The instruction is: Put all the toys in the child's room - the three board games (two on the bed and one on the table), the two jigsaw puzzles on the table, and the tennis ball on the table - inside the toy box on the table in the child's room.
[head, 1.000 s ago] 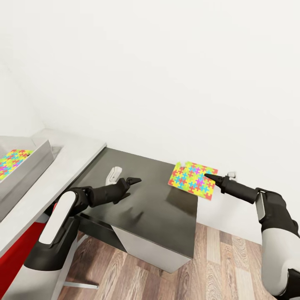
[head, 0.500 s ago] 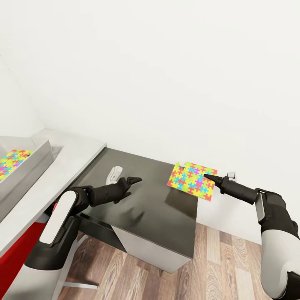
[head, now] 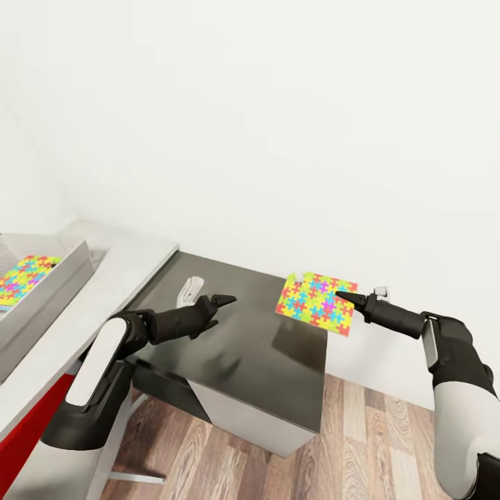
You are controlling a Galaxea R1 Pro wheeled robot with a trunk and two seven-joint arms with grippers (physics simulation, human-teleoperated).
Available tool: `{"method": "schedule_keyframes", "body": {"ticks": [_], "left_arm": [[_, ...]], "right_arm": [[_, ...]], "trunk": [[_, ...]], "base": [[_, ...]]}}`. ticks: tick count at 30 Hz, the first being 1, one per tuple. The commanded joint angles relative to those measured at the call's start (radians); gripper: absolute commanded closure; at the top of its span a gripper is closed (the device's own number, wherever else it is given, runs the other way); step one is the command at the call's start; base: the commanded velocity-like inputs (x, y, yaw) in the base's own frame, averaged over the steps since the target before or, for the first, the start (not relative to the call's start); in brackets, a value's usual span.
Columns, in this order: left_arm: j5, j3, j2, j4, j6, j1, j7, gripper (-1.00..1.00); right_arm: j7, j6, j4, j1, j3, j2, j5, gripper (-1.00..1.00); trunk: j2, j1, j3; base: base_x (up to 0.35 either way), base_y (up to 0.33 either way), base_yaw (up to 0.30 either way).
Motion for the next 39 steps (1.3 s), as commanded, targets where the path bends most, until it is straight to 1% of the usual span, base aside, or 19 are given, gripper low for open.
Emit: {"method": "schedule_keyframes", "body": {"ticks": [1, 4, 9, 36, 39], "left_arm": [[0.010, -0.001, 0.001, -0.001, -0.001, -0.001, 0.011, -1.00], [0.010, -0.001, 0.001, -0.001, -0.002, -0.001, 0.013, -1.00], [0.010, 0.000, 0.001, 0.000, -0.003, -0.001, 0.018, -1.00], [0.010, 0.000, 0.001, 0.001, -0.004, -0.001, 0.026, -1.00], [0.010, 0.000, 0.001, 0.001, -0.004, -0.001, 0.026, -1.00]], "right_arm": [[0.007, 0.012, -0.001, -0.001, 0.003, 0.000, 0.007, 1.00], [0.007, 0.020, -0.001, -0.001, 0.015, 0.001, 0.008, 1.00], [0.007, 0.025, -0.004, -0.001, 0.023, 0.001, 0.008, 1.00], [0.005, 0.029, -0.006, -0.003, 0.031, 0.002, 0.008, 1.00], [0.004, 0.029, -0.006, -0.003, 0.038, 0.003, 0.009, 1.00]], "trunk": [[0.007, -0.004, 0.004], [0.028, -0.015, 0.017], [0.063, -0.035, 0.040], [0.252, -0.138, 0.168], [0.273, -0.150, 0.183]], "base": [[0.000, 0.000, 0.000], [0.000, 0.000, 0.000], [0.000, 0.000, 0.000], [0.000, 0.000, 0.000], [0.000, 0.000, 0.000]]}}
